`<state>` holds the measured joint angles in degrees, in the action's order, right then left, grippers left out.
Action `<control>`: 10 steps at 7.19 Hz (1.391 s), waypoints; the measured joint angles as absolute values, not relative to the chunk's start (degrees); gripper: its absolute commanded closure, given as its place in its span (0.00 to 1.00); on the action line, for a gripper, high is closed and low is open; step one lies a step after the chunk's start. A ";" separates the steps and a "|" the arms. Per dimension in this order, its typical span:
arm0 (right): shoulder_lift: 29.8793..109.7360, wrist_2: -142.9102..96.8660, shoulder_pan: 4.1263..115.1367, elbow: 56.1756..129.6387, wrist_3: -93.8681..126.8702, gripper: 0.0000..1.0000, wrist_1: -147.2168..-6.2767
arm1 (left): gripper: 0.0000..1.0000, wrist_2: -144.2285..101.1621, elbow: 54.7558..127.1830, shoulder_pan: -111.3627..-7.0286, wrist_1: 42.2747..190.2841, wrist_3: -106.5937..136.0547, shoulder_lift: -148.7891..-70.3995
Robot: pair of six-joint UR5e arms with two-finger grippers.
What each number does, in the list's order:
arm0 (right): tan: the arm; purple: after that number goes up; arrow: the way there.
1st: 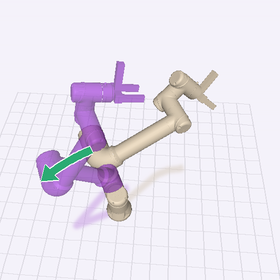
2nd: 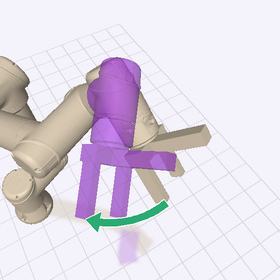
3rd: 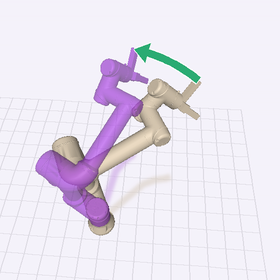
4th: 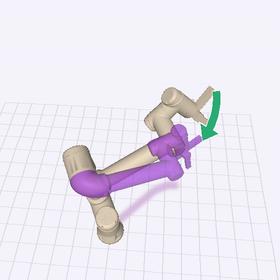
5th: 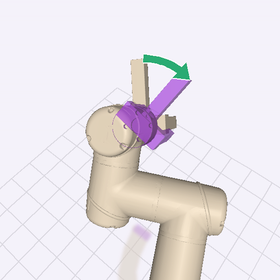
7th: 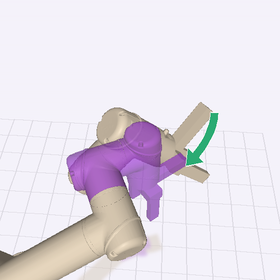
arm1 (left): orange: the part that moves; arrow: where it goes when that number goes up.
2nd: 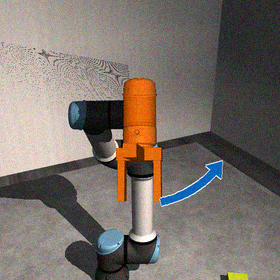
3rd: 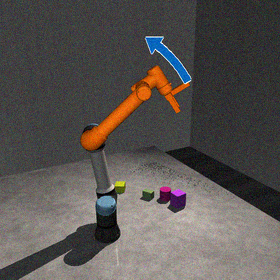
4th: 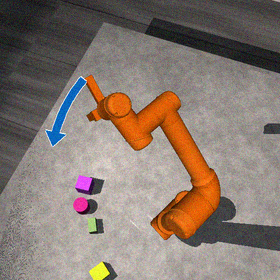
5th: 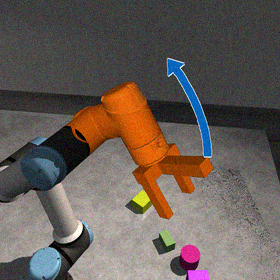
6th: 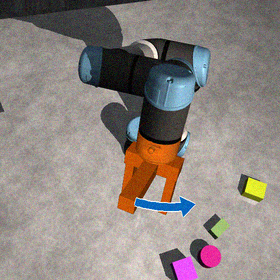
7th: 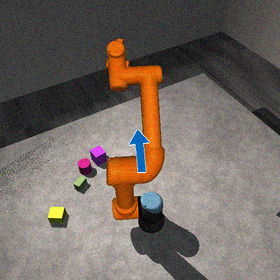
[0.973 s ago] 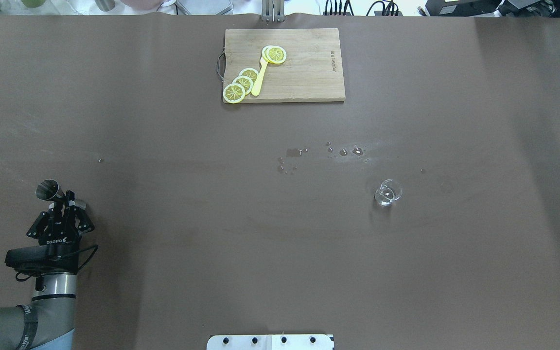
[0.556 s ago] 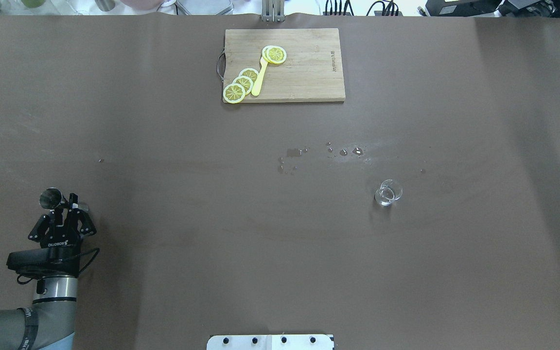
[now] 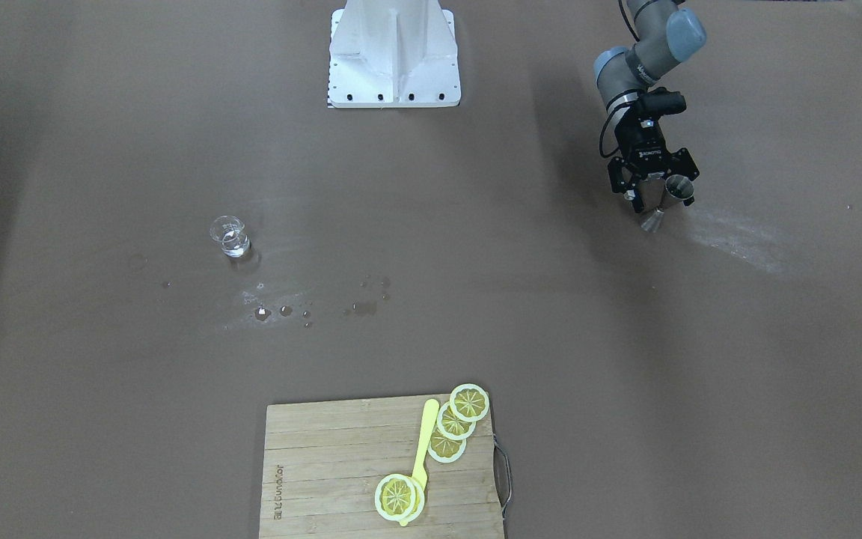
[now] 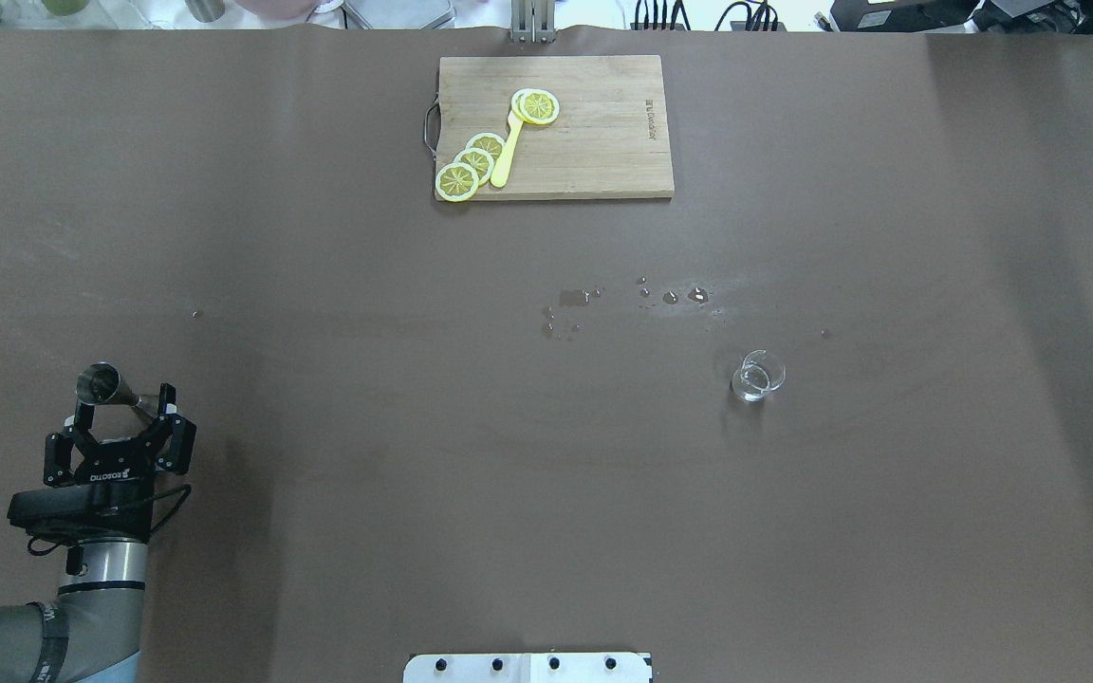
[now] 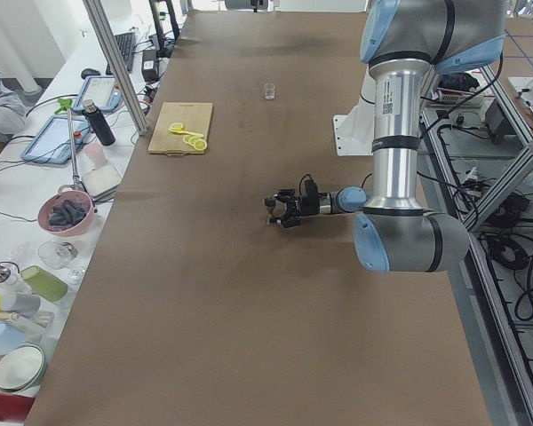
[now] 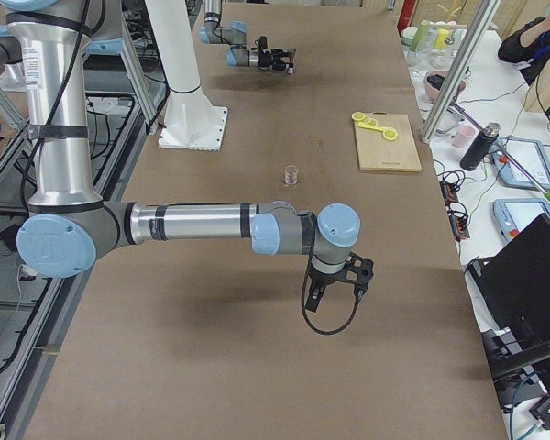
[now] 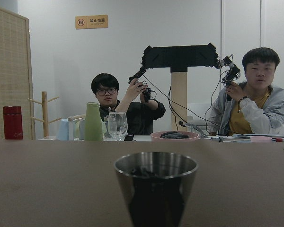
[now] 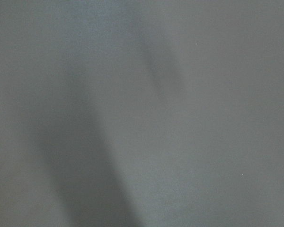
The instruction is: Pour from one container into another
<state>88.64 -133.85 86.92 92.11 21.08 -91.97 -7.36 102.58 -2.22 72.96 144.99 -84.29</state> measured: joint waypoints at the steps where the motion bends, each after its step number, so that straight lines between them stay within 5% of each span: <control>1: 88.69 -133.96 86.92 92.11 21.02 0.00 -91.94 | 0.02 -6.56 104.35 -2.25 71.97 144.94 -83.10; 6: 89.61 -134.60 86.92 92.69 21.00 0.00 -91.93 | 0.02 -4.07 118.06 -2.06 69.90 143.90 -75.73; 10: 90.28 -134.56 86.95 93.13 21.01 0.00 -91.93 | 0.02 -4.33 123.45 -2.15 68.62 126.79 -85.94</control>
